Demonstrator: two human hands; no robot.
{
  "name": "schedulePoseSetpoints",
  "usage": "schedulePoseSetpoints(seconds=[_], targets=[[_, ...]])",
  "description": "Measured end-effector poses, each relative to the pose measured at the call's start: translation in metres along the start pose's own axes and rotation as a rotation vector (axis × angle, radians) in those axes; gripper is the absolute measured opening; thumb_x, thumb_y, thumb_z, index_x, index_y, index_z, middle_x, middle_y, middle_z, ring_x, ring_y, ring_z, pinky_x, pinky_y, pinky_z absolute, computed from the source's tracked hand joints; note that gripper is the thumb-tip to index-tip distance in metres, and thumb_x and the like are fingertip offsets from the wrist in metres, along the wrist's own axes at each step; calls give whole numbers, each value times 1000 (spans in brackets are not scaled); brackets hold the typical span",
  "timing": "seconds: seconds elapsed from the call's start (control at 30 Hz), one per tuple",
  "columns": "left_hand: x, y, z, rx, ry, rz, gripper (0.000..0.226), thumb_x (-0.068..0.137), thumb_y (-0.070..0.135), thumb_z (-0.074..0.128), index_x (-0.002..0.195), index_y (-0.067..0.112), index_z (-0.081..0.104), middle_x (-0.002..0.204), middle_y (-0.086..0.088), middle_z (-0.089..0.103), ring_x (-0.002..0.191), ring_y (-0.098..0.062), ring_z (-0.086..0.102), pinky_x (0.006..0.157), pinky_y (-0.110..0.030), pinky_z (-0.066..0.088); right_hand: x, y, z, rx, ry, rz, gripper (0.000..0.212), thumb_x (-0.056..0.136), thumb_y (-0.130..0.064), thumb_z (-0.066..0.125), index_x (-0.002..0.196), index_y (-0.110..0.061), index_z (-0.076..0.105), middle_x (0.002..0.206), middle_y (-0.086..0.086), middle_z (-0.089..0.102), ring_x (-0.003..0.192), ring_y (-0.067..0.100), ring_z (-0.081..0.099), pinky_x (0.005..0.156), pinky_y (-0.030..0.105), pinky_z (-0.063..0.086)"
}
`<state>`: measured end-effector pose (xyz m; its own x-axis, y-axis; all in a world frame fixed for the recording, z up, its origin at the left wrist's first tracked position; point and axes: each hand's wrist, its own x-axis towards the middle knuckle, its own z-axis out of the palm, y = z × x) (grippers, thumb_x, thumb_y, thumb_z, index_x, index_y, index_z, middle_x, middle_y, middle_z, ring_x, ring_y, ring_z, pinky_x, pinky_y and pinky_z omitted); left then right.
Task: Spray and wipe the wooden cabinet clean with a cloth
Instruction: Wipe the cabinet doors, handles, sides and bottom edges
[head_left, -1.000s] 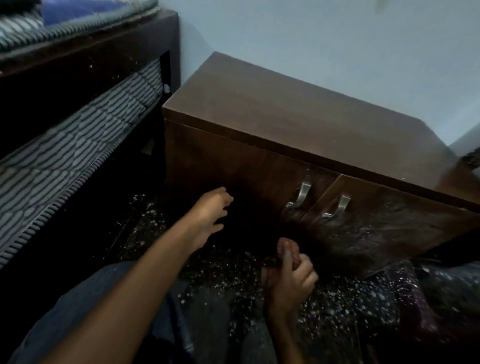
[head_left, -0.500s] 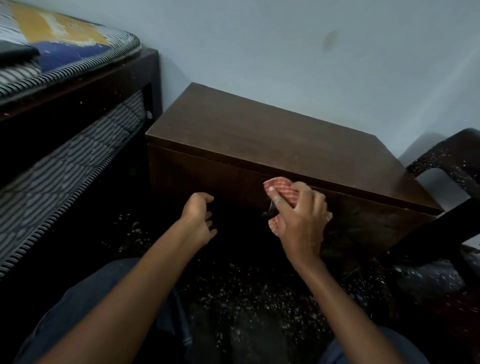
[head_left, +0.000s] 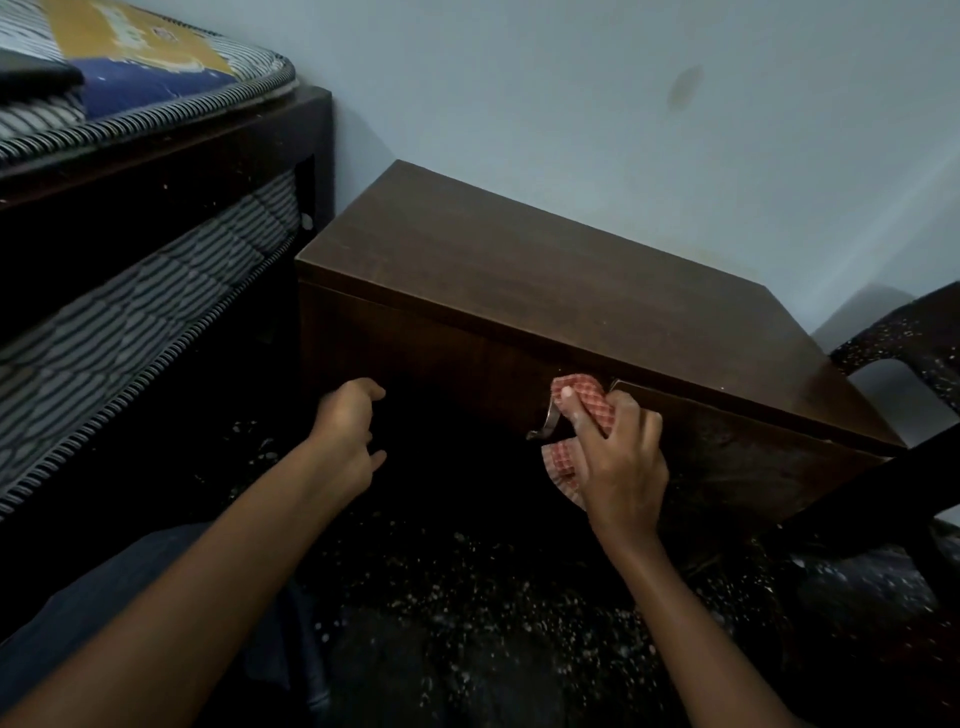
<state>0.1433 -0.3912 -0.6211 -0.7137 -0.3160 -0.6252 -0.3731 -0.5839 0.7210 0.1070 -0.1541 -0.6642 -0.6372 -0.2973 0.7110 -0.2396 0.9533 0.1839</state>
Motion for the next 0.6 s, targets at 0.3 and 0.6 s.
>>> schedulePoseSetpoints(seconds=[0.3,0.6], targets=[[2,-4,1,36,-87,29,39,93,14,41,132,16,45,142,-5,43,133,-26,36,99,-40,35,-6,-27,6,218,10,355,44,75,-3,71,114,-23,66,111,12,53,93,29,48,44,30,48],[7,5,-16,26,-54,36,38,94,15,42,131,16,47,143,-6,43,133,-25,37,103,-40,34,16,-50,10,75,49,-48,56,75,-7,72,127,-22,57,118,11,43,93,26,42,61,34,52]])
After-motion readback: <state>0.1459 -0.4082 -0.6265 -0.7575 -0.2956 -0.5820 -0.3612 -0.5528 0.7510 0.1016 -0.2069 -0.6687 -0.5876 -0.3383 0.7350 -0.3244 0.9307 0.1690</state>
